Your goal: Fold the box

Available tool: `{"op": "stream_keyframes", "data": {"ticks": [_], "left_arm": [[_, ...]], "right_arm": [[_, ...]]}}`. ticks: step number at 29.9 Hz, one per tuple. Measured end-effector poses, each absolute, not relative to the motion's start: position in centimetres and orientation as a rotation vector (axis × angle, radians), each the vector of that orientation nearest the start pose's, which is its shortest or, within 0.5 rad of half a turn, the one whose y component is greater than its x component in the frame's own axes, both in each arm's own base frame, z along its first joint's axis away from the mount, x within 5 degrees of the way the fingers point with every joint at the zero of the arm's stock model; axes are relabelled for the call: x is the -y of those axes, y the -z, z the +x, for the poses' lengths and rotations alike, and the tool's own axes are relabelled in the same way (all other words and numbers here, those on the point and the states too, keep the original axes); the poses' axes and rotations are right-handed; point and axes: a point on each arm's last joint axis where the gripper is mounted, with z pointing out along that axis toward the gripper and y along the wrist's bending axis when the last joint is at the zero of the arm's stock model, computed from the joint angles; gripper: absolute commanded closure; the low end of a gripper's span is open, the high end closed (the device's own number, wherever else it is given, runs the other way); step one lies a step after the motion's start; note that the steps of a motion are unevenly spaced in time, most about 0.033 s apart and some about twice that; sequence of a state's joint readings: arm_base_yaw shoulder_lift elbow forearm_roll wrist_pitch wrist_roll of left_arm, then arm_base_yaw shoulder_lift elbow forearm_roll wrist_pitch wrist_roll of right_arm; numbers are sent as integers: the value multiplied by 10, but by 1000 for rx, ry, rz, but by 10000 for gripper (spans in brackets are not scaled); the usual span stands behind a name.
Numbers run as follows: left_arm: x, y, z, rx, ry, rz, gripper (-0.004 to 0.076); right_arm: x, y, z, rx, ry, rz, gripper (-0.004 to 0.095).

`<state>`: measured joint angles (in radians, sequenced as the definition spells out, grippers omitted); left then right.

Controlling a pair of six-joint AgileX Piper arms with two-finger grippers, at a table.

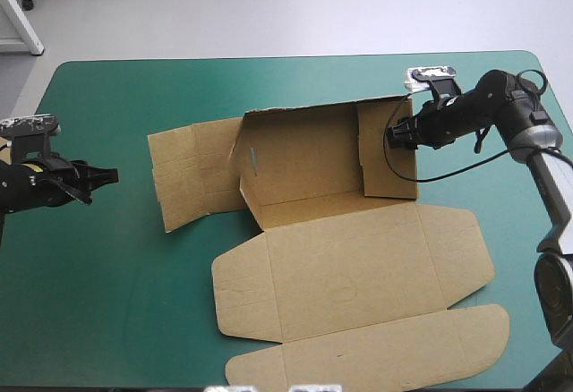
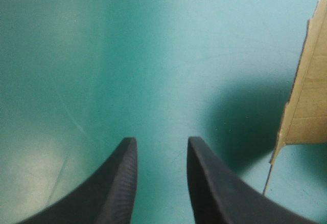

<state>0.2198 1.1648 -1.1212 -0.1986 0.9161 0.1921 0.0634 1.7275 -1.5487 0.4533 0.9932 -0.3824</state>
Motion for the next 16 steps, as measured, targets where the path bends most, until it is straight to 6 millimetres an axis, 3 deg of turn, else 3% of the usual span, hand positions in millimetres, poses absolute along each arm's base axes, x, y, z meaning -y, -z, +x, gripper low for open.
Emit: {"op": "stream_keyframes", "data": {"ticks": [11, 16], "left_arm": [[-37, -354, 241, -2427, 94, -106, 486], [-36, -350, 246, -2433, 118, -91, 486]], "right_arm": [[-58, -330, 370, -2514, -471, -383, 352], [-54, -342, 349, -2455, -425, -381, 420]]}}
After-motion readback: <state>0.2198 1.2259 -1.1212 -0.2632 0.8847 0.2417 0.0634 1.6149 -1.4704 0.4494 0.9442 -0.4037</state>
